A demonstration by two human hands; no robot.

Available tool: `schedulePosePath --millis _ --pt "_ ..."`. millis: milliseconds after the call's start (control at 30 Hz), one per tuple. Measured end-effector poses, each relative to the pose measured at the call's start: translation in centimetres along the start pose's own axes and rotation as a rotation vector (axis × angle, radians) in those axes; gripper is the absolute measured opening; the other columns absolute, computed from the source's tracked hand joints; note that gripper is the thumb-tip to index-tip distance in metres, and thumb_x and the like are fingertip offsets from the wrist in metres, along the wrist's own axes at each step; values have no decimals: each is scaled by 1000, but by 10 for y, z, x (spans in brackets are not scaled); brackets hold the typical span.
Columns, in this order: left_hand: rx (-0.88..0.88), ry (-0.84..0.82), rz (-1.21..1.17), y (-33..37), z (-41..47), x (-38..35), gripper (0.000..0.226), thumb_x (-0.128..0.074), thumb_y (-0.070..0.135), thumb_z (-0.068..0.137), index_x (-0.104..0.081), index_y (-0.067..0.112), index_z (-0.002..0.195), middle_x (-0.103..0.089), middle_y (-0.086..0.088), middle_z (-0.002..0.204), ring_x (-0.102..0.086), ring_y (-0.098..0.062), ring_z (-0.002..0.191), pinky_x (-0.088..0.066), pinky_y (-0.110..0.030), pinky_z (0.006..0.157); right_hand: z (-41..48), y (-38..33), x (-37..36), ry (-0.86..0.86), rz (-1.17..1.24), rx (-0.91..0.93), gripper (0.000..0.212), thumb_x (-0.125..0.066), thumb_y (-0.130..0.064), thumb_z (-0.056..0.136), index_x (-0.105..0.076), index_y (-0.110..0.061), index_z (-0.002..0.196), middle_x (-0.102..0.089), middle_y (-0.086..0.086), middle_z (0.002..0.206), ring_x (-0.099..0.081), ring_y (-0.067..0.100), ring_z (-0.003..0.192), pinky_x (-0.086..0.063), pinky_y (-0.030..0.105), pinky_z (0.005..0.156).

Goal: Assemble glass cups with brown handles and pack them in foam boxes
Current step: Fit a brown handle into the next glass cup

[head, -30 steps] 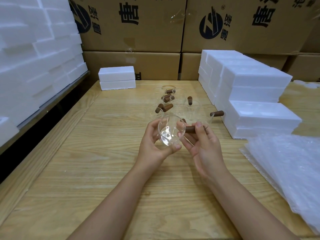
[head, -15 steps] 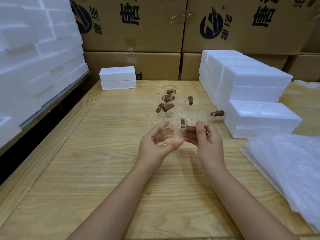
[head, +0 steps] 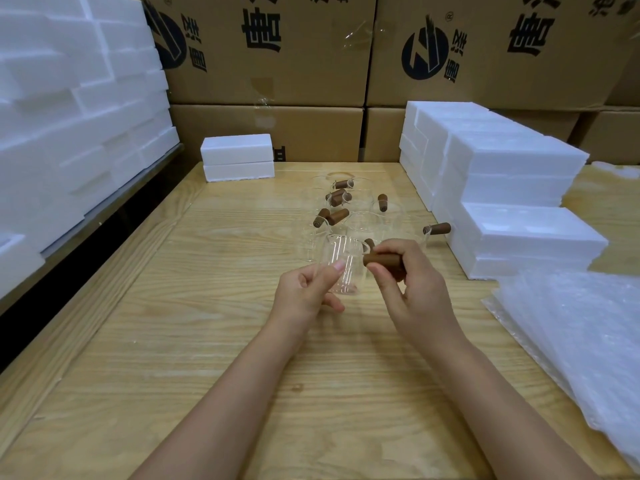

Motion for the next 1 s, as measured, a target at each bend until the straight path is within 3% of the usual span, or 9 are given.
schedulePosePath --millis 67,133,200,367,433,533,700,800,1000 --pt "-12 2 26 0 0 0 66 -80 43 68 -63 -16 93 -62 -27 78 -59 -11 48 -52 -23 61 0 0 1 -7 -10 5 17 -62 -15 89 -53 -23 101 -63 -17 91 -64 7 88 -48 17 75" --pt "-29 4 58 0 -1 -1 48 -71 41 68 -69 0 93 -72 -10 75 -63 -10 55 -54 -25 70 -1 3 2 -6 32 -64 25 -65 -11 88 -50 -30 96 -64 -21 89 -63 -4 86 -44 8 70" --pt "-58 9 72 0 -3 0 55 -73 44 62 -67 6 102 -73 1 77 -66 -9 63 -56 -25 74 -3 6 -1 -7 82 -160 28 -66 -12 88 -49 -34 93 -65 -22 87 -63 -8 84 -43 6 68" --pt "-153 35 120 6 -5 3 53 -81 30 72 -63 9 117 -72 -3 101 -68 -5 82 -52 -15 74 -4 14 -7 -31 89 -291 12 -62 -25 91 -57 -17 98 -67 -11 76 -57 2 62 -41 13 57" --pt "-186 37 143 9 -4 4 44 -77 26 70 -63 18 111 -72 8 91 -66 2 84 -50 -14 75 -4 15 -7 -79 75 -306 18 -58 -29 93 -55 -13 99 -61 -2 68 -48 6 54 -37 18 53" --pt "-215 27 178 9 -4 5 51 -76 32 65 -63 20 113 -71 9 90 -66 -1 85 -51 -16 78 -5 17 -9 -125 36 -325 22 -51 -34 95 -51 -12 96 -56 -12 64 -48 -1 54 -36 15 52" --pt "-260 -17 319 7 -11 -2 61 -77 34 64 -55 29 121 -67 8 102 -64 0 82 -48 -15 86 -3 26 -3 -2 -5 -445 42 -29 -37 102 -53 -31 68 -55 -34 53 -52 -14 58 -37 7 57" --pt "-340 -38 446 6 -14 -5 70 -78 38 67 -53 20 130 -65 12 107 -64 -6 89 -47 -21 93 -4 34 -1 -9 -7 -545 61 -26 -36 104 -52 -32 48 -52 -28 44 -50 -10 49 -35 8 51" --pt "-520 -80 579 12 -17 -6 72 -81 33 68 -45 27 130 -59 11 124 -61 -4 102 -46 -22 95 -5 46 -2 -8 74 -715 61 -27 -33 103 -47 -23 46 -48 -13 36 -40 1 37 -30 22 47"
Point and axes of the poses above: each hand's wrist, its own z-axis towards the middle knuckle, its own x-axis out of the back of the hand, y = z × x, the point moved 3 cm from there along z, towards the middle knuckle
